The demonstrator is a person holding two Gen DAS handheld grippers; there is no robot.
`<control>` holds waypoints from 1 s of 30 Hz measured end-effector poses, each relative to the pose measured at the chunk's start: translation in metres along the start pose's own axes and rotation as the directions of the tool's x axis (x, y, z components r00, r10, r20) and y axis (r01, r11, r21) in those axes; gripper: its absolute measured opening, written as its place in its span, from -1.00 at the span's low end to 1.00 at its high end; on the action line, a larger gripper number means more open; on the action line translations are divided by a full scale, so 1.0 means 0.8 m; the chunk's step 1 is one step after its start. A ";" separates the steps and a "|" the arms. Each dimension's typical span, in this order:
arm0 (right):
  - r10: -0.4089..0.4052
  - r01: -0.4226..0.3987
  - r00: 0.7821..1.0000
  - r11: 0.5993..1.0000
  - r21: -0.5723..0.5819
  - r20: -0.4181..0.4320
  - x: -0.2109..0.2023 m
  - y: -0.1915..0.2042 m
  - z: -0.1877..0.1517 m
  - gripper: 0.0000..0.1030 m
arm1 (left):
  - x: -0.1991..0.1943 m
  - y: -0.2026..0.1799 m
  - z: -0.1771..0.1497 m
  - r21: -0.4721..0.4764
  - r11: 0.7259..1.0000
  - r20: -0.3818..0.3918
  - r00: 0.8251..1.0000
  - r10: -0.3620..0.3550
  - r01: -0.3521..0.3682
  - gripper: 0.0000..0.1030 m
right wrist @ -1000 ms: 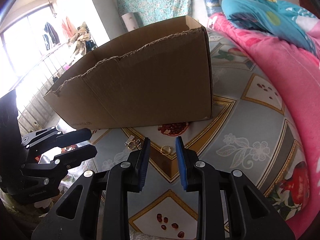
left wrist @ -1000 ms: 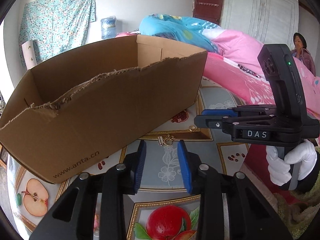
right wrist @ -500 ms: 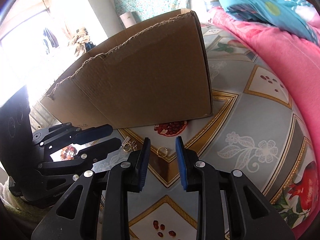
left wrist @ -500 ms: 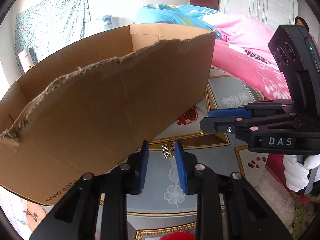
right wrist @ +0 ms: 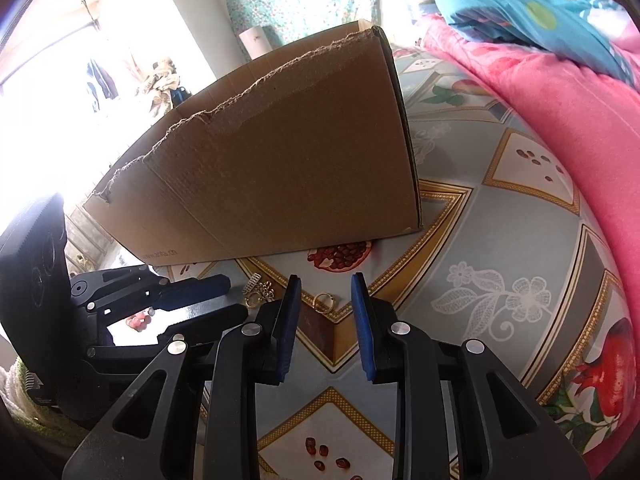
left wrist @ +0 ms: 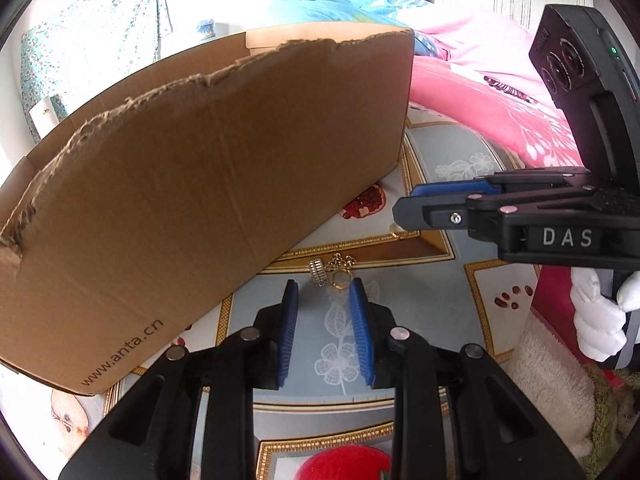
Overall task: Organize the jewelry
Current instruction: 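Hover both open grippers over the small gold ring and spring charm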
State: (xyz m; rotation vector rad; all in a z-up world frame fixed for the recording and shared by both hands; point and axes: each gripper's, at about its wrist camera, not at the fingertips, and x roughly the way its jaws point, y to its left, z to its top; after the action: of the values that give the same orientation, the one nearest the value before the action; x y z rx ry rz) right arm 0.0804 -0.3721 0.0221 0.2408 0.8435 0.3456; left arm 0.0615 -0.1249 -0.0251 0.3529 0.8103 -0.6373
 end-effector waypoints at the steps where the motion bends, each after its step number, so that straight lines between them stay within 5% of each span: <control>1: -0.001 0.001 1.000 1.000 -0.001 0.002 -0.002 0.000 -0.001 -0.50 | -0.002 -0.001 -0.003 -0.001 1.000 -0.003 1.000 -0.003 0.003 -0.51; 9: -0.011 0.011 1.000 1.000 0.002 0.011 -0.013 0.001 -0.007 -0.50 | -0.014 -0.004 -0.017 -0.011 1.000 -0.013 1.000 -0.016 0.016 -0.51; 16: -0.015 0.015 1.000 1.000 0.002 0.016 -0.010 0.009 -0.001 -0.50 | -0.012 0.006 0.007 -0.039 0.999 0.051 0.999 0.004 -0.002 -0.51; 30: -0.011 0.011 1.000 1.000 0.009 0.017 -0.008 0.007 0.000 -0.50 | 0.001 0.004 0.006 -0.009 1.000 0.004 1.000 0.026 -0.026 -0.51</control>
State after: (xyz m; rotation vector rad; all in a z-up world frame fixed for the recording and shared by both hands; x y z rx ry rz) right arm 0.0755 -0.3697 0.0285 0.2471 0.8293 0.3289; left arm 0.0664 -0.1255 -0.0226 0.3538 0.8033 -0.6097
